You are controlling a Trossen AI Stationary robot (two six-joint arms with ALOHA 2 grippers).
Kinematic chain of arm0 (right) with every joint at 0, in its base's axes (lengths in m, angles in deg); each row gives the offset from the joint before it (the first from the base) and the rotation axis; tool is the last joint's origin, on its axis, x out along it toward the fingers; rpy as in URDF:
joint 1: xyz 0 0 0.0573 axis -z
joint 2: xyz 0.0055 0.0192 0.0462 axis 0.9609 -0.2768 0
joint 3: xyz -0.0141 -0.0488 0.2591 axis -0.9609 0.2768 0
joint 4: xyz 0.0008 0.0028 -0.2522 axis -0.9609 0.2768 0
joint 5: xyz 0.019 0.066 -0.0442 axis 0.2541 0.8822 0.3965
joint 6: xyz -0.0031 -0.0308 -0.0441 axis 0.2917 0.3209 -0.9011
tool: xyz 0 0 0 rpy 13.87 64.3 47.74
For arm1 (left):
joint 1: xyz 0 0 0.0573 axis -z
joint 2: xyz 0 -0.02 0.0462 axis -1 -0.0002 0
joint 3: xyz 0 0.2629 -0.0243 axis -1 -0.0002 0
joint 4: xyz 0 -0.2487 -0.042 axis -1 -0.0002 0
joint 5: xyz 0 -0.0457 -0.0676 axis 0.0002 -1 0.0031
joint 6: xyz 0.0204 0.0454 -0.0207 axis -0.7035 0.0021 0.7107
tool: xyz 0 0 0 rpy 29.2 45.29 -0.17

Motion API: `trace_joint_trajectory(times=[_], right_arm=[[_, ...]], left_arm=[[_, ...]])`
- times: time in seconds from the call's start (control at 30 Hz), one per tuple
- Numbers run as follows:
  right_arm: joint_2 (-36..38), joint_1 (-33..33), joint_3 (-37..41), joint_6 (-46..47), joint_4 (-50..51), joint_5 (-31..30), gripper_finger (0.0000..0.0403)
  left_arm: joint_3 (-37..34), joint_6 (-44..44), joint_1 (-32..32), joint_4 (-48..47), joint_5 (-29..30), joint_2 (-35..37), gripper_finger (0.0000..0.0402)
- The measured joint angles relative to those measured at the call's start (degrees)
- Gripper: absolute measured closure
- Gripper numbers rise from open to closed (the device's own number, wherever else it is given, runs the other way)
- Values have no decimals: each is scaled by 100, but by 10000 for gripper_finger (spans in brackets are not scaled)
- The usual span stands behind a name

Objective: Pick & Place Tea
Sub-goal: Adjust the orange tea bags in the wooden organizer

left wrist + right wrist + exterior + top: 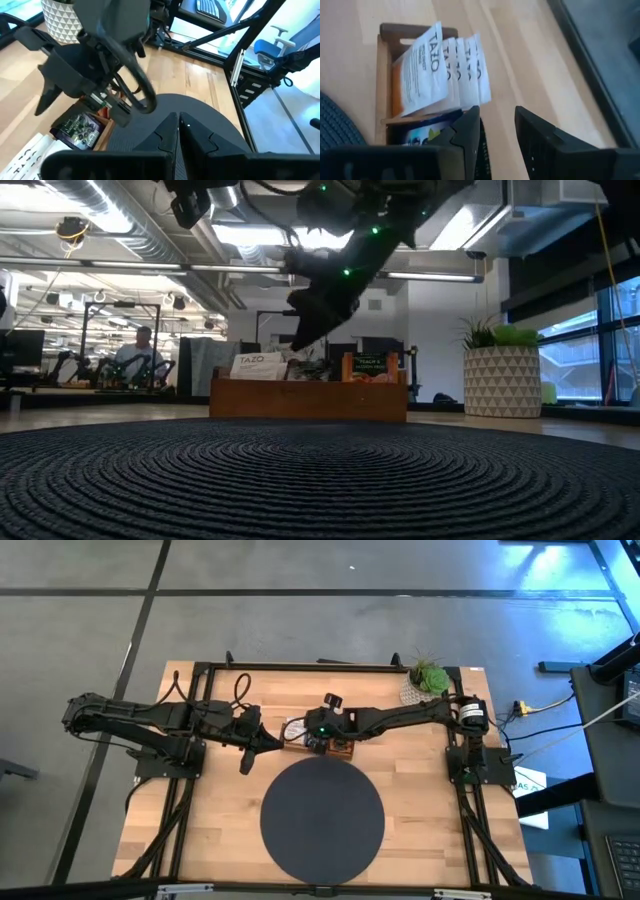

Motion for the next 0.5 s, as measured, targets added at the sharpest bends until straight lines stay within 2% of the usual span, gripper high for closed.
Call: trace_joint_trajectory(times=[0.17,0.5], right_arm=[[38,0,-334,-412,188,-39,276],[22,46,-92,-255,632,-15,276]], left_arm=[[0,-2,0,4,1,0,388],[0,-13,0,2,0,0,387]])
